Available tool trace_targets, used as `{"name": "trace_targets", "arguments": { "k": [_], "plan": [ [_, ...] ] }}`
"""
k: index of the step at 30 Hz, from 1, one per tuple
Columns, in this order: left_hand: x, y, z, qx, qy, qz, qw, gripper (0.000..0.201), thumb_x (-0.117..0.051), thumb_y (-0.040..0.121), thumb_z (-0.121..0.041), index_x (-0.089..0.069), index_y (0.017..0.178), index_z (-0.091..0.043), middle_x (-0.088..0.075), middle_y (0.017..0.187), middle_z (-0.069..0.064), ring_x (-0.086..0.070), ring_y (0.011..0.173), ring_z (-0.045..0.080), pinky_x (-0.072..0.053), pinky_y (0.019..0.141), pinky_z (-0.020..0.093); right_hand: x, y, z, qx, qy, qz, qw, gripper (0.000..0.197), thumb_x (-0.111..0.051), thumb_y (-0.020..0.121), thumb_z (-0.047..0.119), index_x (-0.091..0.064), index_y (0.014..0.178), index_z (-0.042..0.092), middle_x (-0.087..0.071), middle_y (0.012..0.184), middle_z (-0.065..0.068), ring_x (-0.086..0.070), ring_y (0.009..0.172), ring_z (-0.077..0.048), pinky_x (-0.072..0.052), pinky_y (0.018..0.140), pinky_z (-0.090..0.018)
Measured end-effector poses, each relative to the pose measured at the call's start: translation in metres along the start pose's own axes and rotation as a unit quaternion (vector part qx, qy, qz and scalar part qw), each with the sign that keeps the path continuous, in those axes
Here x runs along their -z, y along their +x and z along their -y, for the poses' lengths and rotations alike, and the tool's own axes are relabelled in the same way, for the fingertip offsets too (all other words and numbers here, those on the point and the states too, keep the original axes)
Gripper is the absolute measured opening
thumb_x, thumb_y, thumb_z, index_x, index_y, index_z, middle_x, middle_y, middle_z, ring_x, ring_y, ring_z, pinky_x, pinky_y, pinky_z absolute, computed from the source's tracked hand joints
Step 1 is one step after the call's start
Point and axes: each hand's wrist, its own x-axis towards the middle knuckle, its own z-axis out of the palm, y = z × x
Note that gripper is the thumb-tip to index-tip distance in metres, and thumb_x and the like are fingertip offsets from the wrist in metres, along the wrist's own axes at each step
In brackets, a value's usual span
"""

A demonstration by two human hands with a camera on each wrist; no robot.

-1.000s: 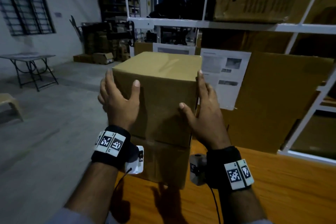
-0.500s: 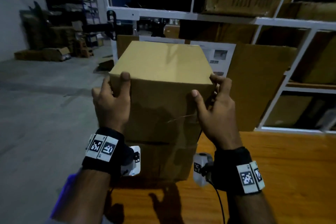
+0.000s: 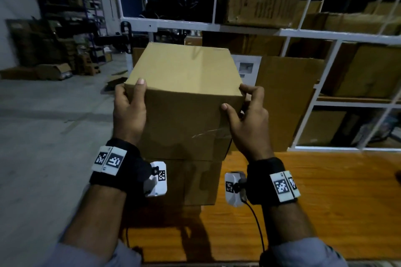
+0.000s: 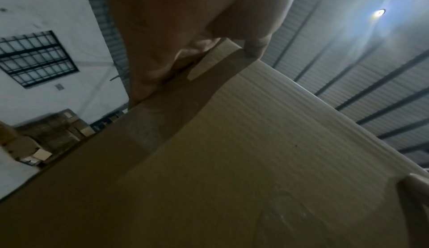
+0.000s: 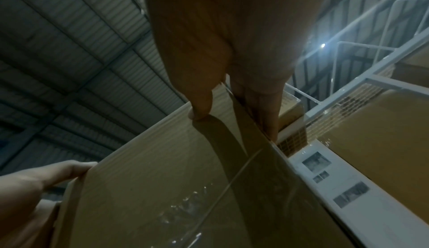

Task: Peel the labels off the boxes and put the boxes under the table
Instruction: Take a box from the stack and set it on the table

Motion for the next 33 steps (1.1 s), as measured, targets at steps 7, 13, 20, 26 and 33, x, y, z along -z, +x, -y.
{"name": "trace_targets", "arguments": {
  "k": [7, 13, 20, 26, 33],
  "plan": [
    [-0.021, -0.05, -0.042, -0.05, -0.002, -0.038, 0.998, 0.036, -0.053, 0.102, -0.058, -0.051, 0.113, -0.024, -0.06, 0.094, -0.009, -0.058, 0.08, -0.003, -0.046, 0.067, 0.024, 0.052, -0.011, 0.013, 0.016, 0.043, -0.016, 0.999, 0.056, -0.076, 0.096, 0.025, -0.042, 0.14, 0.016, -0.062, 0.118, 0.013, -0.065, 0.107, 0.008, -0.058, 0.08, -0.014],
    [-0.059, -0.128, -0.061, -0.082, -0.001, -0.041, 0.996, 0.029, -0.055, 0.105, -0.042, -0.049, 0.112, -0.015, -0.055, 0.085, -0.009, -0.055, 0.062, -0.016, -0.041, 0.054, 0.005, 0.131, -0.036, 0.013, 0.034, 0.055, -0.031, 0.997, 0.063, -0.081, 0.091, 0.025, -0.04, 0.139, 0.017, -0.057, 0.125, 0.016, -0.06, 0.115, 0.009, -0.056, 0.085, -0.013],
    [-0.114, -0.194, -0.063, -0.072, 0.005, -0.024, 0.997, 0.029, -0.058, 0.104, -0.042, -0.051, 0.117, -0.018, -0.059, 0.094, -0.013, -0.056, 0.072, -0.017, -0.048, 0.068, 0.018, 0.217, -0.062, -0.012, 0.021, 0.018, -0.046, 0.999, 0.065, -0.081, 0.09, 0.038, -0.042, 0.139, 0.022, -0.065, 0.125, -0.003, -0.068, 0.104, -0.007, -0.056, 0.077, -0.014],
    [-0.164, -0.243, -0.05, -0.029, 0.014, 0.02, 0.999, 0.043, -0.061, 0.101, -0.045, -0.051, 0.135, -0.021, -0.064, 0.112, -0.005, -0.061, 0.1, 0.014, -0.046, 0.078, 0.029, 0.275, -0.09, -0.05, -0.036, 0.01, -0.074, 0.997, 0.065, -0.077, 0.089, 0.048, -0.04, 0.137, 0.027, -0.06, 0.135, -0.001, -0.062, 0.123, -0.008, -0.062, 0.092, -0.036],
    [-0.214, -0.26, -0.017, 0.051, -0.008, 0.095, 0.994, 0.029, -0.062, 0.1, -0.04, -0.049, 0.123, -0.027, -0.065, 0.104, -0.009, -0.064, 0.096, 0.013, -0.054, 0.082, 0.036, 0.312, -0.102, -0.083, -0.07, -0.031, -0.092, 0.993, 0.057, -0.079, 0.092, 0.033, -0.043, 0.133, 0.017, -0.053, 0.119, 0.023, -0.055, 0.111, 0.018, -0.052, 0.078, -0.006]
  ]
}}
